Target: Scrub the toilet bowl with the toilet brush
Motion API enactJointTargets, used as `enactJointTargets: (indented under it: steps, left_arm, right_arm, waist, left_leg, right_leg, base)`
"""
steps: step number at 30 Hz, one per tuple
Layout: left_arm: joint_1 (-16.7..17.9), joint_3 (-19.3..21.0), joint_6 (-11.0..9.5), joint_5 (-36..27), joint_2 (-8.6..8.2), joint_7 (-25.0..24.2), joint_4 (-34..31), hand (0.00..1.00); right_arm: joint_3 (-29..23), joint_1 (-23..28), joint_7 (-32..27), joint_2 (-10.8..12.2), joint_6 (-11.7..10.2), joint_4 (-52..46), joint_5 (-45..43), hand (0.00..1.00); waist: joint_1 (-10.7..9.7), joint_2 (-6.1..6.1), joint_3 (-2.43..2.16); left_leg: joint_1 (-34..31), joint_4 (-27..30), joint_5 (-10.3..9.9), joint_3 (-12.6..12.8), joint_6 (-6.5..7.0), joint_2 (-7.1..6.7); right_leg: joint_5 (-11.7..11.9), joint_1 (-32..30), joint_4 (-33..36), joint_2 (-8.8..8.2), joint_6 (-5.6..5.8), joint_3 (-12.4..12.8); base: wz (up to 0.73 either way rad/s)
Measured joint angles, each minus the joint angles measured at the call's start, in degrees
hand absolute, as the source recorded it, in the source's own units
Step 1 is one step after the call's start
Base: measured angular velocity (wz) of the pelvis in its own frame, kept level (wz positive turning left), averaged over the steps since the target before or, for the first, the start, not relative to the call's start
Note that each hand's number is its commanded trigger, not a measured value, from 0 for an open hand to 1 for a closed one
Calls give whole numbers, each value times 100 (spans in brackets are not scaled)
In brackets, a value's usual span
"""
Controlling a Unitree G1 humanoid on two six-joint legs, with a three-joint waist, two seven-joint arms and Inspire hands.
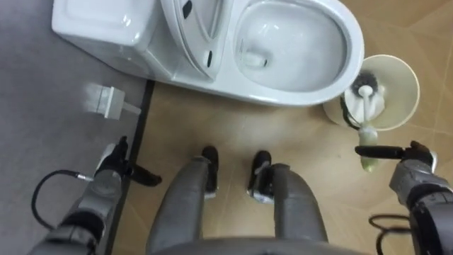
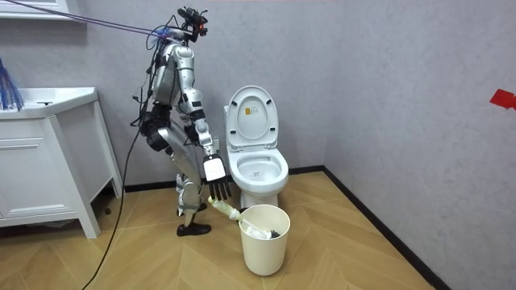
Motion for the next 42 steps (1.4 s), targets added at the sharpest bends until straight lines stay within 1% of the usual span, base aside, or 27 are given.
enactJointTargets:
  steps: [3, 4, 5, 6, 7, 8, 12, 17, 22, 25, 28, 30, 33, 37, 39, 42]
  left_arm:
    - [-24, -32, -7, -64, 3, 1, -107, 0]
    - [-24, -57, -5, -67, 5, 1, -138, 0]
    - [-19, -93, -5, -74, 7, 2, -210, 0]
    - [-26, -123, -7, -112, 9, 5, -220, 0]
    - [-27, -123, -7, -128, 13, 9, -222, 0]
    - [-40, -123, -5, -130, 17, 22, -228, 0]
    - [-166, -123, -7, -129, 23, 85, -279, 0]
    - [-235, -123, -22, -130, 37, 123, -399, 0]
    - [-249, -124, -14, -137, 61, 124, -426, 0]
    - [-251, -130, -16, -260, 105, 130, -431, 0]
    - [-248, -130, -13, -634, 172, 148, -427, 0]
    - [-246, -119, -10, -814, 211, 271, -435, 0]
    - [-242, -117, 1, -823, 286, 450, -440, 0]
    - [-239, -140, 1, -920, 407, 618, -438, 0]
    - [-222, -141, 9, -953, 466, 691, -420, 0]
    - [-220, -141, 32, -954, 491, 763, -434, 0]
  right_arm:
    - [31, -40, 63, -21, 4, -6, 35, 0]
    - [32, -42, 79, -36, 8, -9, 53, 0]
    - [44, -24, 132, -84, 32, -10, 97, 0]
    - [92, -57, 181, -137, 75, -12, 108, 0]
    - [102, -73, 197, -152, 77, -13, 108, 0]
    - [154, -100, 239, -194, 78, -16, 116, 0]
    - [201, -119, 365, -304, 119, -35, 175, 0]
    - [201, -273, 409, -339, 124, -32, 277, 0]
    - [199, -423, 405, -390, 127, -33, 357, 0]
    - [202, -432, 403, -405, 128, -50, 586, 0]
    - [202, -436, 403, -454, 146, -53, 700, 0]
    - [196, -463, 403, -549, 199, -50, 717, 0]
    - [196, -550, 399, -621, 240, -56, 799, 0]
    - [213, -614, 397, -642, 247, -56, 1011, 0]
    - [212, -649, 405, -641, 249, -44, 1130, 0]
    - [208, -660, 407, -646, 248, -28, 1143, 0]
  waist:
    - [-7, 15, 2]
    - [-5, 17, 1]
    - [0, 20, 1]
    - [2, 50, 2]
    - [2, 53, 0]
    - [-5, 65, -2]
    - [13, 72, -3]
    - [14, 74, -2]
    - [-3, 71, 0]
    - [-8, 68, 1]
    - [-7, 67, 2]
    - [1, 65, 3]
    - [-9, 62, 5]
    - [-13, 52, 10]
    - [-15, 52, 10]
    - [-40, 46, 11]
  left_leg:
    - [-217, 87, -1, -20, 1, -63]
    - [-252, 90, -1, -20, 1, -62]
    - [-326, 106, -4, -6, 6, -75]
    - [-418, 156, -22, 7, 20, -74]
    - [-460, 170, -31, 20, 22, -77]
    - [-556, 186, -38, 36, 25, -87]
    - [-834, 343, -59, 50, 17, -124]
    - [-1037, 486, -109, 85, -11, -105]
    - [-1286, 631, -110, 107, -10, -81]
    - [-1443, 710, -111, 109, -11, -83]
    - [-1574, 756, -111, 107, -10, -79]
    - [-1675, 785, -112, 130, -7, -83]
    - [-1803, 841, -118, 154, -5, -72]
    - [-1860, 882, -131, 154, -12, -82]
    - [-1885, 902, -134, 133, -18, -112]
    - [-1987, 968, -140, 50, -27, -170]
  right_leg:
    - [-60, -227, 162, -28, -18, 0]
    - [-73, -274, 186, -44, -17, -3]
    - [-103, -376, 253, -88, -23, -3]
    - [-126, -469, 308, -106, -26, -11]
    - [-140, -527, 346, -129, -34, -11]
    - [-164, -634, 397, -194, -49, -41]
    - [-256, -951, 631, -271, -77, -42]
    - [-317, -1164, 824, -277, -120, -32]
    - [-323, -1433, 982, -277, -132, 15]
    - [-327, -1592, 1065, -280, -140, 27]
    - [-325, -1717, 1104, -292, -148, 13]
    - [-331, -1823, 1146, -306, -154, 17]
    - [-332, -1959, 1198, -296, -161, 37]
    - [-355, -2030, 1261, -297, -171, 49]
    - [-361, -2033, 1265, -300, -181, 16]
    - [-400, -2106, 1350, -350, -178, -22]
  base:
    - [9]
    - [10]
    - [7]
    - [4]
    - [0]
    - [5]
    - [8]
    - [1]
    - [-1]
    - [0]
    - [0]
    - [0]
    - [0]
    - [0]
    - [2]
    - [12]
